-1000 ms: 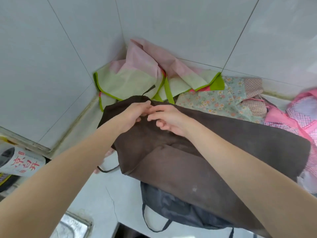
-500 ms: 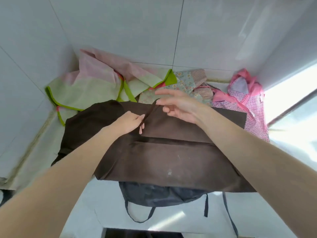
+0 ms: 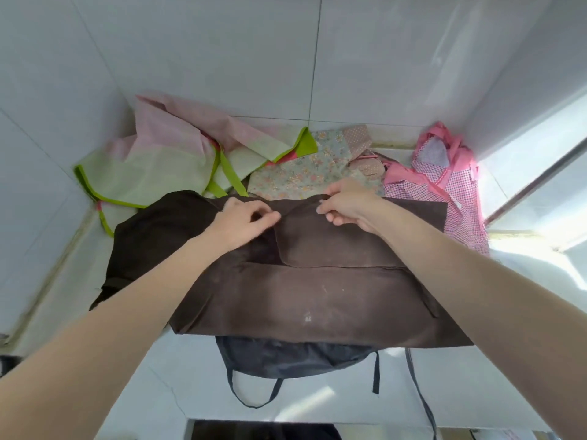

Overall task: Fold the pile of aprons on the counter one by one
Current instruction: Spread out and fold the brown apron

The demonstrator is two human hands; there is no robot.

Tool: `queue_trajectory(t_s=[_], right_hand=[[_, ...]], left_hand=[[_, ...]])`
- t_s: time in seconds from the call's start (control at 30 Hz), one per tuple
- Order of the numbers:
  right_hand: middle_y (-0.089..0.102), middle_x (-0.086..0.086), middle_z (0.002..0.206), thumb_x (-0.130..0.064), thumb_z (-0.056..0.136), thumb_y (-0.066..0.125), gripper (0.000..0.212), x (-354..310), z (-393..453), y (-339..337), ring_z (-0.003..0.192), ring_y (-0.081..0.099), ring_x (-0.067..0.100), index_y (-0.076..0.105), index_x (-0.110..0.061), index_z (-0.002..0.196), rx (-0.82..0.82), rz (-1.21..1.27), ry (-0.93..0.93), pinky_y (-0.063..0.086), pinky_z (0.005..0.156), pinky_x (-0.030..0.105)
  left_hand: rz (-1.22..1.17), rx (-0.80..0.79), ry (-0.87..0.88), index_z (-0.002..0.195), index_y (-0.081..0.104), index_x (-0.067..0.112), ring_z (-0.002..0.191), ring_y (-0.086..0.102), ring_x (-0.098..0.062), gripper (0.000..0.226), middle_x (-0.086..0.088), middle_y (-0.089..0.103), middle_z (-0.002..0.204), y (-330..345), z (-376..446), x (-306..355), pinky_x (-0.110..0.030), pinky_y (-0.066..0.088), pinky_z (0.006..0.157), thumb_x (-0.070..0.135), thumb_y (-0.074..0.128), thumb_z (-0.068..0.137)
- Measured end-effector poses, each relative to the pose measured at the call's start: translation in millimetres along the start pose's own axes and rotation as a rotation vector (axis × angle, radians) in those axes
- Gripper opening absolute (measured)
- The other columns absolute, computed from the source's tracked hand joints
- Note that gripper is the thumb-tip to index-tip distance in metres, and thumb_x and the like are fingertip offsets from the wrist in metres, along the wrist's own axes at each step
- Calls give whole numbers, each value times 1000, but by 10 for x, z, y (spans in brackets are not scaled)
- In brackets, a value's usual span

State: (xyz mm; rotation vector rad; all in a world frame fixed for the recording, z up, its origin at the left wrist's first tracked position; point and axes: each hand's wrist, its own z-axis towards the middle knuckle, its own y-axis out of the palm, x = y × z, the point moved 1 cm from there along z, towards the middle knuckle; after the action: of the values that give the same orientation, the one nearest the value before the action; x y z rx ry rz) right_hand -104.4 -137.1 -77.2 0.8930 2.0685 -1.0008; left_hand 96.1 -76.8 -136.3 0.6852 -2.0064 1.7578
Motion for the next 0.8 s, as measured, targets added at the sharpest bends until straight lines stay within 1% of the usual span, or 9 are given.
queue_trajectory(t_s=[0.07, 0.1, 0.2, 0.3, 0.47, 0.53, 0.6, 0.7, 0.8], right_hand=[[55, 4, 68, 1, 87, 60, 20, -77, 5, 146, 36, 47, 6, 51, -10, 101, -67, 40, -55, 38, 36, 16], [54, 3, 64, -2, 89, 59, 11, -127, -4, 220, 38, 47, 8, 52, -10, 91, -96, 40, -99, 36, 36, 17], [50, 4, 53, -9, 90, 57, 21, -295, -8, 384, 36, 44, 10, 48, -12, 72, -4, -31, -289, 31, 39, 20], [54, 5, 55, -13, 88, 60, 28, -460, -4, 357, 37, 43, 11, 46, -11, 64, 124, 31, -401, 28, 34, 16], [46, 0, 57, -8, 92, 54, 22, -738, -159, 46, 34, 30, 4, 51, -11, 71, -217, 686, -237, 19, 31, 13], [44, -3, 54, -9, 92, 54, 19, -860, -216, -159, 37, 31, 4, 50, -14, 74, -202, 783, -295, 21, 32, 14], [43, -5, 50, -11, 91, 58, 20, -855, -231, -381, 37, 35, 5, 49, -16, 73, -58, 635, -341, 23, 34, 15], [47, -2, 50, -11, 88, 61, 22, -459, -148, -579, 35, 42, 6, 49, -13, 70, 137, 100, -260, 29, 33, 14], [58, 5, 57, -15, 90, 61, 20, 206, -71, -641, 36, 51, 9, 53, -7, 74, 18, -283, 57, 37, 33, 15]], left_hand=[[83, -56, 101, 124, 53, 30, 106, 41, -13, 46, 16, 58, 107, 84, -67, 151, -34, 36, 95, 48, 62, 83], [74, -58, 134, 125, 53, 24, 101, 43, -14, 46, 13, 60, 106, 132, -77, 202, -31, 38, 94, 37, 66, 83], [-15, -7, 52, 97, 68, 15, 90, 61, -17, 14, 2, 68, 89, 152, -38, 178, -25, 44, 85, 13, 65, 83], [94, 6, -70, 90, 70, 13, 95, 62, -19, 10, -3, 70, 94, 88, -40, 18, -25, 42, 83, 11, 64, 83], [121, 105, -187, 91, 70, 11, 101, 60, -25, 11, -9, 69, 99, -4, -29, -137, -31, 45, 88, 10, 62, 85], [212, 49, -161, 96, 69, 10, 102, 60, -26, 14, -10, 67, 105, 0, -22, -122, -31, 44, 88, 11, 59, 87], [259, -53, -105, 104, 67, 10, 104, 59, -25, 18, -9, 66, 110, 29, -37, -106, -30, 44, 88, 12, 59, 88], [360, -318, -72, 118, 63, 17, 110, 56, -23, 31, -5, 60, 122, 99, -38, -153, -29, 43, 92, 10, 54, 89], [538, -502, -103, 124, 61, 21, 123, 49, -25, 46, -5, 52, 136, 117, -14, -254, -35, 39, 103, -1, 42, 89]])
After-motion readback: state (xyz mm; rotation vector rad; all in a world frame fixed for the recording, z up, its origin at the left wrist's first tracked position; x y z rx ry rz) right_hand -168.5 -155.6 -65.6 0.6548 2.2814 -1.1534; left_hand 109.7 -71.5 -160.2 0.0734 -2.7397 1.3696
